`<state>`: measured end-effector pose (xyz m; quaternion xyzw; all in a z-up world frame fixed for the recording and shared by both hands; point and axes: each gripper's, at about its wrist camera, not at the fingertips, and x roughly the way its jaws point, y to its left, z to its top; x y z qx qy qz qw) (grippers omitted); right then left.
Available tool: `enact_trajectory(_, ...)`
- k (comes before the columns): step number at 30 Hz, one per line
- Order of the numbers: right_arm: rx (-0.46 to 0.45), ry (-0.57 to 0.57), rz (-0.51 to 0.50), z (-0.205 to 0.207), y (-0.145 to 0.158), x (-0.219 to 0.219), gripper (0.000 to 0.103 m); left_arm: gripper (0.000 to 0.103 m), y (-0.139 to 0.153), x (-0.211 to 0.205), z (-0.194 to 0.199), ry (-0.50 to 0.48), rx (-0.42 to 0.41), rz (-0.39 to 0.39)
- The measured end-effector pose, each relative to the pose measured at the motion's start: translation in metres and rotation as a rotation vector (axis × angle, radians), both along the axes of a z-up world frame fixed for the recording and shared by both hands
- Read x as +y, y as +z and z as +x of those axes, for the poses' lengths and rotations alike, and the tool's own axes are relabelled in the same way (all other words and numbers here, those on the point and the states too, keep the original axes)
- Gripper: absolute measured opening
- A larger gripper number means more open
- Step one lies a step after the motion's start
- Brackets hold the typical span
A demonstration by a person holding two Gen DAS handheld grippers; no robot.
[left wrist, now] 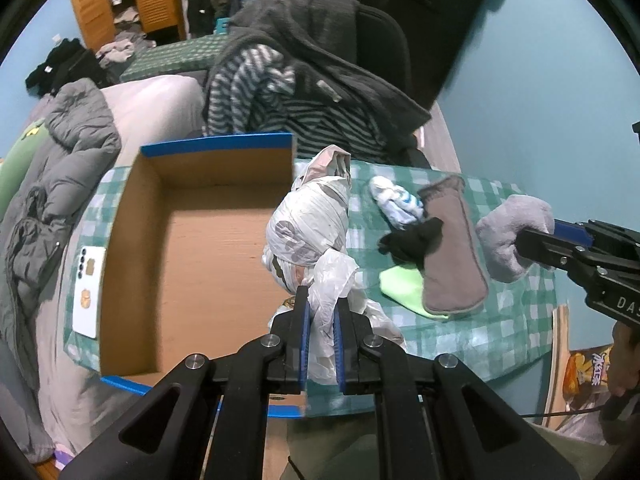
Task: Organize soft objects
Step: 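Carry the white socks with the left gripper while the right carries the grey sock to the box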
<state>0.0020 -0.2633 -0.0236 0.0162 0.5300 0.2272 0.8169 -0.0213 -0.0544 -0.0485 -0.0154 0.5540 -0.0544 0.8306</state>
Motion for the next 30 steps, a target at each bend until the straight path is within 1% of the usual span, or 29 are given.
enact_trajectory(10, -0.023, 0.061, 0.016, 0.009, 0.013, 0.038, 0.033, 0.010, -0.001, 0.039, 0.000, 0.062, 0.008, 0.009)
enact_trajectory(16, -0.032, 0.090, 0.022, 0.015, 0.018, 0.059, 0.033, 0.010, -0.009, 0.061, 0.005, 0.093, 0.032, 0.010)
enact_trajectory(22, -0.026, 0.107, 0.033, 0.023, 0.018, 0.082, 0.033, 0.010, -0.024, 0.080, 0.011, 0.100, 0.057, 0.028)
enact_trajectory(30, -0.001, 0.128, 0.043, 0.031, 0.009, 0.113, 0.033, 0.010, -0.055, 0.101, 0.022, 0.100, 0.113, 0.051)
